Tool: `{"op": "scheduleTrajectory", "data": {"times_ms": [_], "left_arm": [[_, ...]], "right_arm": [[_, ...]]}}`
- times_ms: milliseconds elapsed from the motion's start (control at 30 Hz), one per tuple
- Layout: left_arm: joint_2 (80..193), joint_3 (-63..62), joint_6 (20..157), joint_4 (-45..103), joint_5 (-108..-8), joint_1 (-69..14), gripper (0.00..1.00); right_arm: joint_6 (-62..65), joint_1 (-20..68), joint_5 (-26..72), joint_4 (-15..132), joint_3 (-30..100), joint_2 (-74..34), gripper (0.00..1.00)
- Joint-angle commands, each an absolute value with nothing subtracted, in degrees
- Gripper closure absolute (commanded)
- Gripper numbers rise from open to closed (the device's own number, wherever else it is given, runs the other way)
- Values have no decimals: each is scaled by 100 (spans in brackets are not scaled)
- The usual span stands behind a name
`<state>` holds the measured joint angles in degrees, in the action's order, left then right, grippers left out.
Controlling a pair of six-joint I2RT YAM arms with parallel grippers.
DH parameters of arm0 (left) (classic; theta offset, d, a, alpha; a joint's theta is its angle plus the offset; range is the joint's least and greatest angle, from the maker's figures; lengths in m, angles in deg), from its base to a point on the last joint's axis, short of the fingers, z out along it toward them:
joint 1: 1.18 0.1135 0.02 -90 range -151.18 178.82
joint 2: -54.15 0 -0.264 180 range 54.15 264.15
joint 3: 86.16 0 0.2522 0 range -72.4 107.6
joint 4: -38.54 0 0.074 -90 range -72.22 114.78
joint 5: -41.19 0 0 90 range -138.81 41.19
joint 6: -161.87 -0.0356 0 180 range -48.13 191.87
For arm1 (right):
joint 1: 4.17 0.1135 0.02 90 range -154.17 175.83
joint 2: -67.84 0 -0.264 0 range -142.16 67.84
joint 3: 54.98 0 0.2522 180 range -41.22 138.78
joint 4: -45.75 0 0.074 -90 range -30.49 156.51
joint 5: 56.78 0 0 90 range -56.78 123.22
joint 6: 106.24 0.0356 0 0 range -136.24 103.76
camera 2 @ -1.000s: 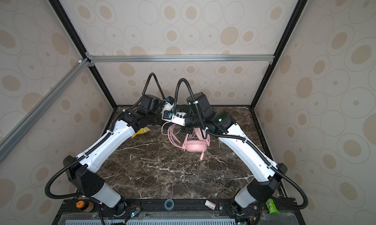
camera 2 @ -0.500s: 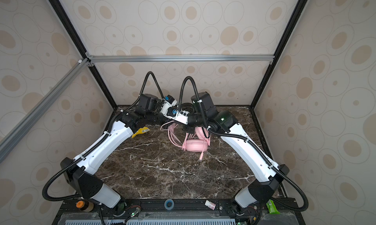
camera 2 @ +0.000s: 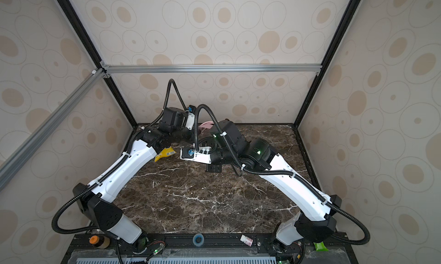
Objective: Wrap the headphones
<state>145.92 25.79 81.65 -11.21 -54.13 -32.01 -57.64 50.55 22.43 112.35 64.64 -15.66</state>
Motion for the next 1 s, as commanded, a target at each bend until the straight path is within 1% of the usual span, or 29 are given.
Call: {"op": "scheduleTrajectory", "data": {"times_ms": [0,167,400,500,633,800,967], "left_arm": [[14415,2939,8541,-700,-5017,-3128,100],[14126,2733,8688,-392,-4767,-3057,100],[13929,2557,8809,-90,-4973,-3038,100],[13865,2541,8832,-86,-4928,-3043,100],[13788,2536,8834,-115,-4825,-3005,100],[13765,2516,8789,-176,-4556,-2916,100],[13823,2496,8716,-282,-4117,-2848,100]], "right_arm": [[-5694,5117,2446,11546,6108,-1230,100],[-5485,5112,2623,11449,5286,-913,100],[-5036,5127,3130,10738,4498,-823,100],[-4886,5136,3475,10634,4285,-899,100],[-4805,5135,3649,10277,3827,-634,100],[-4744,5192,3376,10631,3797,-273,100],[-4733,5559,3463,11335,4065,40,100]]}}
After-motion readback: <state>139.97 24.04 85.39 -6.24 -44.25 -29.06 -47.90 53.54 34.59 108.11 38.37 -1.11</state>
